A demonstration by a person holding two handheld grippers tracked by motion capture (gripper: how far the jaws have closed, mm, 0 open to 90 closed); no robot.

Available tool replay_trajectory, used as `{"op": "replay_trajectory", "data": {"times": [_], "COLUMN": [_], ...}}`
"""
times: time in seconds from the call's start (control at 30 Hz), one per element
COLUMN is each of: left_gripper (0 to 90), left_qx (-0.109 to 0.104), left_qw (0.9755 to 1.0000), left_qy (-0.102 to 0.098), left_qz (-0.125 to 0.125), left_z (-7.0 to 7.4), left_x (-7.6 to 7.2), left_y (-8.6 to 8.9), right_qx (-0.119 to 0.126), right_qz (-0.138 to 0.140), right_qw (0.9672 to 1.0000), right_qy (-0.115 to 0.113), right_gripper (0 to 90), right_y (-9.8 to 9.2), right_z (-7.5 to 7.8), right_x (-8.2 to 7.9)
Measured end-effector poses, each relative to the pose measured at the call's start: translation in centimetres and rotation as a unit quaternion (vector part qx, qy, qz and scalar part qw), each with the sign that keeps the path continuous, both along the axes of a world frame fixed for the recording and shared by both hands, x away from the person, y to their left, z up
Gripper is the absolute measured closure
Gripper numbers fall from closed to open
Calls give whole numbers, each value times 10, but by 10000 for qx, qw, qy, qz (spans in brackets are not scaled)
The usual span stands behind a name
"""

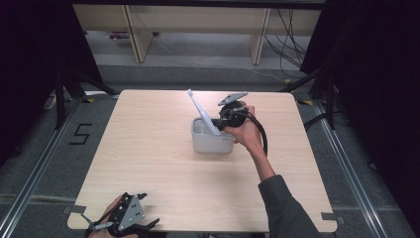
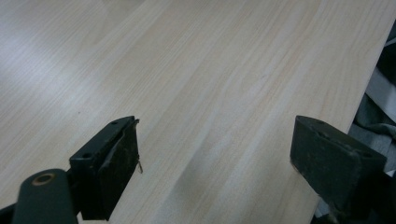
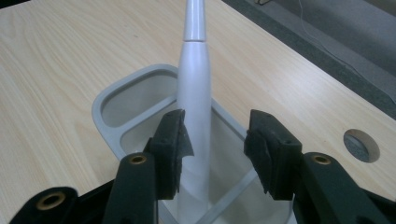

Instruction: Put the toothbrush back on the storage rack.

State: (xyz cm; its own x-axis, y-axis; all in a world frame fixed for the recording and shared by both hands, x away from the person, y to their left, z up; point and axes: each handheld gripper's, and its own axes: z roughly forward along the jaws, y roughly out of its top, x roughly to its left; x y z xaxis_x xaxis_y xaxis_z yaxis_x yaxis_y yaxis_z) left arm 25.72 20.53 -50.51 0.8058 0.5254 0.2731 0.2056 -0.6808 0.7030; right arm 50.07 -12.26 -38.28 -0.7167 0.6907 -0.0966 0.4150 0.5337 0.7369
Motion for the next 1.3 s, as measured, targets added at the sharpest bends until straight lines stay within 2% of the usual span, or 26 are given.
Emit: {"op": "replay_trajectory", "data": {"times": [0.03, 0.13, 0.17, 0.27, 0.4, 0.53, 0.6, 0.63, 0.8, 0.97, 1.03, 1.13, 1.2, 1.3], "left_gripper": [150, 149, 150, 150, 149, 149, 149, 149, 149, 149, 149, 149, 149, 149], "left_qx": [121, 111, 27, 101, 53, 64, 55, 33, 57, 20, 36, 28, 31, 27], "left_qw": [9999, 9999, 10000, 9999, 10000, 10000, 10000, 10000, 10000, 10000, 10000, 10000, 10000, 10000], "left_qy": [-22, -53, -34, -59, -44, -47, -45, -27, -44, -3, -20, -22, -22, -3], "left_qz": [-17, -4, 21, 10, 24, 18, 23, 17, 25, 11, 20, 26, 20, 12], "left_z": [1, 1, 0, 0, 0, 0, 0, 0, 0, 0, 0, 0, 0, 0], "left_x": [1, 1, 0, 1, 1, 1, 1, 0, 1, 0, 1, 0, 1, 0], "left_y": [1, 1, 0, 1, 0, 0, 0, 0, 0, 0, 0, 0, 0, 0], "right_qx": [-27, 54, 29, 97, 166, 185, 193, 217, 220, 338, 348, 428, 418, 526], "right_qz": [39, 20, 19, -54, -66, -150, -103, -166, -127, -257, -241, -353, -272, -313], "right_qw": [10000, 10000, 10000, 9999, 9998, 9997, 9997, 9996, 9997, 9991, 9991, 9984, 9988, 9981], "right_qy": [32, -43, -2, -18, -92, 8, -77, -45, -24, 93, 0, 107, 6, 39], "right_gripper": [564, 558, 557, 552, 544, 539, 537, 537, 527, 496, 482, 451, 433, 403], "right_y": [-2, -8, -9, -14, -22, -30, -34, -35, -40, -45, -47, -48, -51, -52], "right_z": [2, 2, 4, 6, 8, 11, 12, 12, 10, 8, 6, 6, 5, 4], "right_x": [0, -2, -3, -6, -9, -13, -14, -15, -17, -20, -20, -23, -22, -24]}}
